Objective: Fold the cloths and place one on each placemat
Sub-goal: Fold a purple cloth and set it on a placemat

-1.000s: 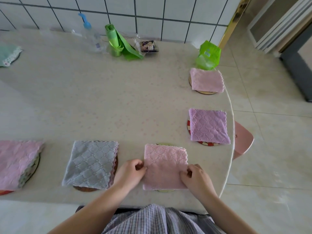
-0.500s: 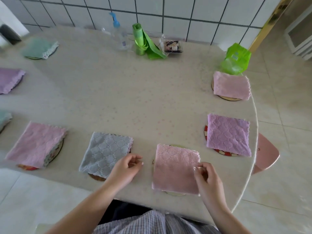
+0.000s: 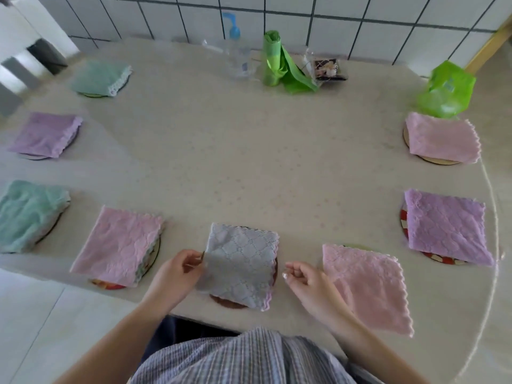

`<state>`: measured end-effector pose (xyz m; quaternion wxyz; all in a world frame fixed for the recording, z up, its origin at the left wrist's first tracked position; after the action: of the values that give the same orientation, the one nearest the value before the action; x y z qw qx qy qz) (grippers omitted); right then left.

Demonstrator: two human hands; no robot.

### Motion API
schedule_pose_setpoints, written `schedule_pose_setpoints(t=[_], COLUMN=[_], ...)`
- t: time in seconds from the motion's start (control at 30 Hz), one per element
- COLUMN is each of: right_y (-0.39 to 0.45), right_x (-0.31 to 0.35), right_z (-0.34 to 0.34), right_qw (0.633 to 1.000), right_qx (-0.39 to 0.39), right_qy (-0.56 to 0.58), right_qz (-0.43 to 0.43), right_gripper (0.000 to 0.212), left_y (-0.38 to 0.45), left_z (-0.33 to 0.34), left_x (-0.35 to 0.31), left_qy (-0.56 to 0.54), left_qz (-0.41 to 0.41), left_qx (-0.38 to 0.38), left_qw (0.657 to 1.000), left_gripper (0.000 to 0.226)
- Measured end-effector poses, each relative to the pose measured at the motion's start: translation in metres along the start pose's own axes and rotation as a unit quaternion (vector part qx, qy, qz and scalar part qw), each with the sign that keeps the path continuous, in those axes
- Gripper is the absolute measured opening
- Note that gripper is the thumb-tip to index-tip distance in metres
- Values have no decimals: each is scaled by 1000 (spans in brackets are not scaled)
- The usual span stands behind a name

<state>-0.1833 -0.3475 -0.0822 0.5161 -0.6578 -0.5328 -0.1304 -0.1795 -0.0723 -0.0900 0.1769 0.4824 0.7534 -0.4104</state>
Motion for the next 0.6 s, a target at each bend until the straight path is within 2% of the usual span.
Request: schedule_pose_setpoints(t=[0.1, 0.2, 0.33, 0.43, 0.6], right_y=[10, 14, 14, 14, 15], right_x=[5, 6, 9, 14, 20], right_z=[16, 24, 37, 42, 44], right_qw=[995, 986, 982, 978, 977], right_qx=[-75, -138, -158, -158, -158], right_qy=[31, 38, -3, -87, -92], right_qz=[59, 89, 101, 104, 112], right_gripper=[14, 6, 8, 16, 12], left_y=[17, 33, 48, 54, 61], left_z=[-3, -7, -8, -5, -5], left_x=[4, 1, -11, -12, -12], left_qy=[94, 125, 179, 212, 192], left_qz=[37, 61, 114, 115, 103], left_qx=[109, 156, 200, 222, 277], left_qw=[989, 978, 957, 945, 936], left_gripper=[13, 17, 27, 32, 30])
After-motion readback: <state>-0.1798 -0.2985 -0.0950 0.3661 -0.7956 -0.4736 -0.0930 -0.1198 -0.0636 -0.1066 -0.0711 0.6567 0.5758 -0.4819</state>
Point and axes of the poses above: each hand's wrist, its own y-axis towards the middle knuckle, its own z-axis out of the palm, x = y × z, the point moved 4 cm from there along y, towards the middle knuckle, and after that the axes turned 2 degrees about z, right-handed, at the moved point
